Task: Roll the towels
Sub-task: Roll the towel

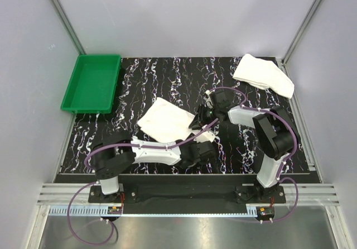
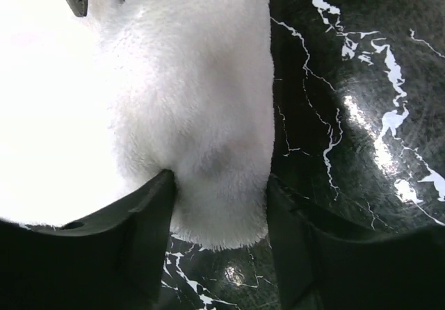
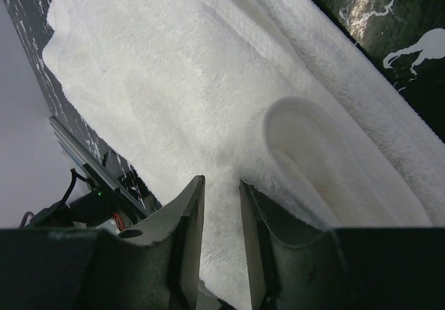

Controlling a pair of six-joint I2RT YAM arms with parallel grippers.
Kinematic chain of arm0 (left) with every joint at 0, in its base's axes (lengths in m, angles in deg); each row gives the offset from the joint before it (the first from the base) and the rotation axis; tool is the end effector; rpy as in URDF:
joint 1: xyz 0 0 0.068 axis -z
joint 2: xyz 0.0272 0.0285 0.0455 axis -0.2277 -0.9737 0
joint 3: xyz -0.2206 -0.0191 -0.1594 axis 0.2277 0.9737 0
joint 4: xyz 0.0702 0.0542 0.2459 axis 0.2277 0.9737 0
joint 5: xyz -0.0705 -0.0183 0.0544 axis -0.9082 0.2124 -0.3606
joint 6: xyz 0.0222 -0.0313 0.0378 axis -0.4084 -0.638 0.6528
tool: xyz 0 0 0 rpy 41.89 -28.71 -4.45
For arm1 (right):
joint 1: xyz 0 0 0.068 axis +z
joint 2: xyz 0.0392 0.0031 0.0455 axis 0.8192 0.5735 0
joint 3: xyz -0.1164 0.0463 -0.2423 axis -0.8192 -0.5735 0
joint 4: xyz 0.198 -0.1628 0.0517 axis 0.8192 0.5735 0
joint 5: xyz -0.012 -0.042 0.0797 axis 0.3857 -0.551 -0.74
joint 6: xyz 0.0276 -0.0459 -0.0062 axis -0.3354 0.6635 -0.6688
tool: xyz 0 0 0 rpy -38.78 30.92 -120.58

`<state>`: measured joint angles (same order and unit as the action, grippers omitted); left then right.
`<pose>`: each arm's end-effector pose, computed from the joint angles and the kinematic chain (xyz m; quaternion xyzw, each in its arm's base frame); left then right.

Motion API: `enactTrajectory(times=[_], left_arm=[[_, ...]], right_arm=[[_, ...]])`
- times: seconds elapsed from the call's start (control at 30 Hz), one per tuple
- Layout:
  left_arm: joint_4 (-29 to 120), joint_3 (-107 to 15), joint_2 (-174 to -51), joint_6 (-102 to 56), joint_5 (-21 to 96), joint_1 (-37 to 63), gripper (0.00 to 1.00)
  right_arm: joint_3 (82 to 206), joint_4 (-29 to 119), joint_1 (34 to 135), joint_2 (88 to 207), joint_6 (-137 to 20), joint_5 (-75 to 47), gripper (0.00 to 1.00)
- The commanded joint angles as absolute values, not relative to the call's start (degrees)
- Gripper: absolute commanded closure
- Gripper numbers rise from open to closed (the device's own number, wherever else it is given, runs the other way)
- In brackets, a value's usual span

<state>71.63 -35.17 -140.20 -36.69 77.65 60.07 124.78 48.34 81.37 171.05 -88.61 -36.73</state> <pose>0.1179 -0.3257 0.1581 0.3245 0.8834 0.0205 0.3375 0.3123 0.1751 0.1436 -0.0016 0.9168 0.3762 0.1340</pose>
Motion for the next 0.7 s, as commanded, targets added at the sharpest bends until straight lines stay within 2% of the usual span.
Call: enactTrajectory(times=[0.0,0.03,0.13,0.17,0.2,0.23,0.33,0.37,0.47,0.67], left_arm=[[71.7,-33.2,-140.9,-37.4,74.0,60.1,0.49],[71.4,-33.1,-140.8,-36.8,72.7,60.1,0.51],[71.4,-33.8,-140.7,-36.2,69.0,59.5,0.67],[71.5,-34.4,-140.7,-36.4,67.6,59.4,0.78],[71.5,-34.7,-140.8,-36.8,66.2,59.3,0.97],[71.4,-35.1,-141.0,-37.4,63.9,59.1,1.0],[70.8,-36.4,-141.6,-38.3,59.2,59.2,1.0],[70.0,-36.8,-141.7,-38.4,58.1,59.1,1.0],[69.1,-38.1,-141.9,-39.8,54.3,59.0,1.0],[63.8,-38.7,-141.5,-44.7,44.2,58.0,1.0]], right_arm=[[123.5,52.5,81.5,170.4,-85.8,-32.4,0.65],[123.8,52.9,81.5,170.2,-85.5,-32.0,0.66],[125.3,55.8,81.4,169.2,-83.8,-31.2,0.65],[125.9,58.4,81.2,168.8,-83.2,-29.7,0.65],[126.6,59.9,80.7,168.2,-81.9,-29.1,0.65],[127.7,61.2,80.3,166.8,-81.4,-28.0,0.64],[129.9,66.2,77.5,162.5,-78.9,-26.6,0.57],[130.8,69.8,76.7,161.6,-78.1,-24.8,0.47],[135.4,77.6,73.3,158.4,-74.8,-19.4,0.32],[145.1,88.4,69.2,153.7,-71.7,-7.5,0.2]])
